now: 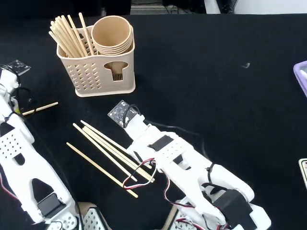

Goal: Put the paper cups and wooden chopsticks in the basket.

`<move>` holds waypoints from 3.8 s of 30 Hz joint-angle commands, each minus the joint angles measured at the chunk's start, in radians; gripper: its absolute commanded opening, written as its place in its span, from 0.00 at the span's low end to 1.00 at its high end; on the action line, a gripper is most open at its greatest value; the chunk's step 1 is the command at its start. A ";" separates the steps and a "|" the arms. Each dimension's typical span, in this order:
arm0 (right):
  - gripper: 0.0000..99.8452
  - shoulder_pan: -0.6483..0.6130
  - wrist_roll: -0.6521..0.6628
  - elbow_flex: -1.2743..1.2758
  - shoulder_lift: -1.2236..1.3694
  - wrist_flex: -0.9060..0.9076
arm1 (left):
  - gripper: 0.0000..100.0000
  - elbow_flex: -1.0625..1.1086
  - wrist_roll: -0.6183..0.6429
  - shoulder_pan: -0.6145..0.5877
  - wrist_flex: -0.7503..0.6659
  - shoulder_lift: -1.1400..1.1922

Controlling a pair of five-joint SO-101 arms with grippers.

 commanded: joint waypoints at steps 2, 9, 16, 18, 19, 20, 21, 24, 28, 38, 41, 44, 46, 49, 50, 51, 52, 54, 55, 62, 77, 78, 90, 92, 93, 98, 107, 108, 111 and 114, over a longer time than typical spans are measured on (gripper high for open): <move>0.19 0.015 0.009 -0.051 0.002 -0.023 | 0.05 0.001 -0.006 -0.035 -0.002 -0.003; 0.19 0.015 0.011 -0.051 0.002 -0.025 | 0.03 -0.041 -0.006 -0.145 0.000 -0.106; 0.19 0.015 0.011 -0.051 0.002 -0.025 | 0.03 -0.031 0.186 -0.266 0.000 -0.301; 0.19 0.015 0.011 -0.051 0.002 -0.025 | 0.03 -0.035 0.325 -0.280 0.000 -0.345; 0.19 0.015 0.011 -0.051 0.002 -0.025 | 0.03 -0.039 0.408 -0.282 0.000 -0.365; 0.19 0.015 0.011 -0.051 0.002 -0.025 | 0.03 -0.039 0.500 -0.282 0.000 -0.393; 0.19 0.015 0.011 -0.051 0.002 -0.025 | 0.03 -0.039 0.601 -0.280 0.000 -0.422; 0.19 0.015 0.011 -0.051 0.002 -0.025 | 0.03 -0.031 0.844 -0.263 0.000 -0.529; 0.19 0.015 0.009 -0.048 0.002 -0.025 | 0.03 -0.007 1.096 -0.177 0.002 -0.684; 0.19 0.015 0.011 -0.048 0.002 -0.025 | 0.03 0.018 1.478 0.338 -0.086 -1.062; 0.19 0.015 0.011 -0.045 0.002 -0.025 | 0.03 0.018 1.571 0.467 -0.193 -1.056; 0.19 0.015 0.011 -0.044 0.002 -0.025 | 0.03 0.019 1.606 0.559 -0.264 -1.013; 0.19 0.015 0.011 -0.044 0.002 -0.025 | 0.03 0.018 1.606 0.596 -0.311 -0.950; 0.19 0.015 0.011 -0.047 0.002 -0.025 | 0.03 0.008 1.608 0.616 -0.371 -0.864; 0.19 0.015 0.011 -0.048 0.002 -0.025 | 0.03 0.008 1.606 0.619 -0.387 -0.839; 0.19 0.015 0.011 -0.048 0.002 -0.025 | 0.03 0.008 1.606 0.619 -0.397 -0.821; 0.19 0.015 0.011 -0.048 0.002 -0.025 | 0.03 0.008 1.606 0.619 -0.408 -0.804; 0.19 0.015 0.011 -0.050 0.002 -0.025 | 0.03 0.008 1.606 0.616 -0.427 -0.772; 0.19 0.015 0.011 -0.050 0.001 -0.025 | 0.03 0.008 1.606 0.613 -0.430 -0.761; 0.19 0.014 0.011 -0.050 -0.004 -0.025 | 0.03 0.010 1.605 0.619 -0.428 -0.717; 0.19 0.011 0.011 -0.051 -0.004 -0.025 | 0.12 0.018 1.478 0.621 -0.407 -0.663; 0.19 0.011 0.011 -0.051 -0.004 -0.025 | 0.15 0.018 1.470 0.618 -0.396 -0.663; 0.19 0.011 0.011 -0.051 -0.002 -0.025 | 0.18 -0.208 1.462 0.604 -0.143 -0.723; 0.19 0.011 0.011 -0.051 -0.002 -0.025 | 0.18 -0.289 1.462 0.604 -0.051 -0.732; 0.19 0.011 0.011 -0.051 -0.004 -0.025 | 0.18 -0.302 1.461 0.604 -0.011 -0.735; 0.19 0.009 0.011 -0.050 -0.004 -0.018 | 0.13 -0.203 1.464 0.481 0.005 -0.829; 0.19 0.008 0.011 -0.048 -0.031 -0.011 | 0.04 0.443 1.363 0.364 0.005 -1.238; 0.19 0.008 0.011 -0.048 -0.053 0.011 | 0.04 0.562 1.332 0.364 0.002 -1.306; 0.19 0.008 0.011 -0.044 -0.154 0.098 | 0.04 0.924 1.284 0.325 -0.040 -1.479; 0.19 0.005 0.011 -0.002 -0.278 0.138 | 0.05 1.297 1.280 0.271 -0.189 -1.606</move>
